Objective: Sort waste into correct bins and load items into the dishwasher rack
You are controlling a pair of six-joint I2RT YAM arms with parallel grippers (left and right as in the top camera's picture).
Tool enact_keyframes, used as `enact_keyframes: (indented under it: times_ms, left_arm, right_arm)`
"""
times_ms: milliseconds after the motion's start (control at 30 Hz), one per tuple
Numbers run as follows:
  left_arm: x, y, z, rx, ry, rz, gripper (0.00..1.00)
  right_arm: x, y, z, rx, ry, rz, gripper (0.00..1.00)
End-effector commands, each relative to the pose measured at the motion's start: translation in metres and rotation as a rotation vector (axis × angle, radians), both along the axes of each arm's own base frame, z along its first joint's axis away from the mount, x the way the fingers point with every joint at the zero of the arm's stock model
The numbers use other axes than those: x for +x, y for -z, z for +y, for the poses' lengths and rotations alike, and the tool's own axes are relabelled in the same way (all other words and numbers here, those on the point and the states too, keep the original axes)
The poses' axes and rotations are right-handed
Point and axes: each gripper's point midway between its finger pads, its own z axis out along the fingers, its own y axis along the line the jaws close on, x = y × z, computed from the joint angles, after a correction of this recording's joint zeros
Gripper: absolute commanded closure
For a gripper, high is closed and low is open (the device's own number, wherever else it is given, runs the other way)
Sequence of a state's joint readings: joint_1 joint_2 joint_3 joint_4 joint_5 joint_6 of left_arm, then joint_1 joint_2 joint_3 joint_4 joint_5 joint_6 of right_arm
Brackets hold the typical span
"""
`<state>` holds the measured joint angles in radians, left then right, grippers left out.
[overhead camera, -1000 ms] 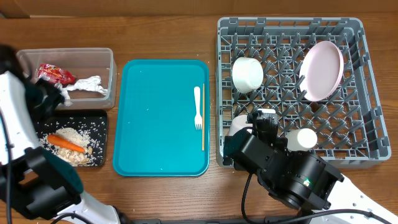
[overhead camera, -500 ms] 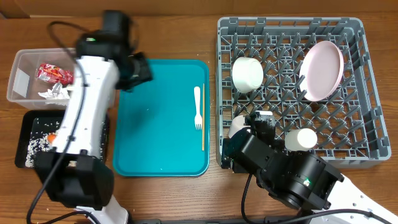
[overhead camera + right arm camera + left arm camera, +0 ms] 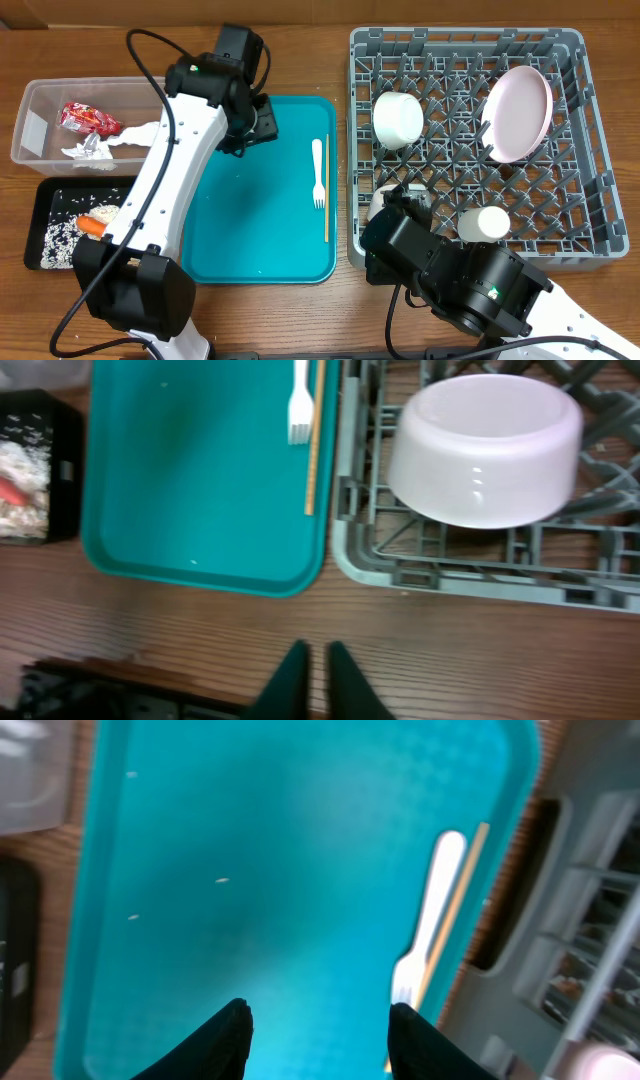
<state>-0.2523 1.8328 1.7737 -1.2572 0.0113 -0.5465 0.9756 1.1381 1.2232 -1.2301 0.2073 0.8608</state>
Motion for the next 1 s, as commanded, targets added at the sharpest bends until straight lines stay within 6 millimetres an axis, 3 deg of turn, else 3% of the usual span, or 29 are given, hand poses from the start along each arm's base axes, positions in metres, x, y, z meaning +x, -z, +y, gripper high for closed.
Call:
enact_keyframes:
  times_ms: [0, 133, 233, 300, 333, 567, 767, 833, 867, 967]
  left_arm:
    - [0.008, -0.002, 0.029, 0.07, -0.028, -0.012, 0.53]
    - [0.011, -0.002, 0.047, 0.084, -0.021, -0.011, 0.52]
    - [0.011, -0.002, 0.058, 0.093, -0.018, -0.006, 0.47]
    - [0.01, -0.002, 0.062, 0.094, -0.025, -0.002, 0.32]
    - [0.009, -0.001, 0.063, 0.096, -0.027, 0.003, 0.0]
    - [0.009, -0.001, 0.063, 0.096, -0.027, 0.002, 0.0]
    - [0.009, -0.001, 0.062, 0.096, -0.026, 0.002, 0.0]
    - [0.009, -0.001, 0.062, 0.096, -0.025, 0.002, 0.0]
    - [0.009, -0.001, 0.062, 0.096, -0.024, 0.002, 0.0]
    - [0.009, -0.001, 0.062, 0.096, -0.025, 0.001, 0.0]
  right_arm:
    - [0.006, -0.008, 0.019, 0.074, -0.02, -0.014, 0.96]
    - [0.023, -0.009, 0.052, 0.135, -0.073, -0.058, 0.96]
    - [0.04, -0.001, 0.083, 0.157, -0.134, -0.091, 0.96]
    - [0.053, 0.01, 0.098, 0.15, -0.147, -0.107, 0.96]
    - [0.065, 0.021, 0.108, 0.141, -0.135, -0.113, 0.96]
    - [0.115, 0.068, 0.128, 0.126, -0.065, -0.12, 0.96]
    - [0.14, 0.095, 0.117, 0.055, 0.004, -0.134, 0.95]
    - [0.145, 0.1, 0.118, 0.056, 0.011, -0.139, 0.87]
    - [0.148, 0.104, 0.12, 0.056, 0.013, -0.141, 0.67]
    - [0.15, 0.109, 0.123, 0.054, 0.015, -0.142, 0.57]
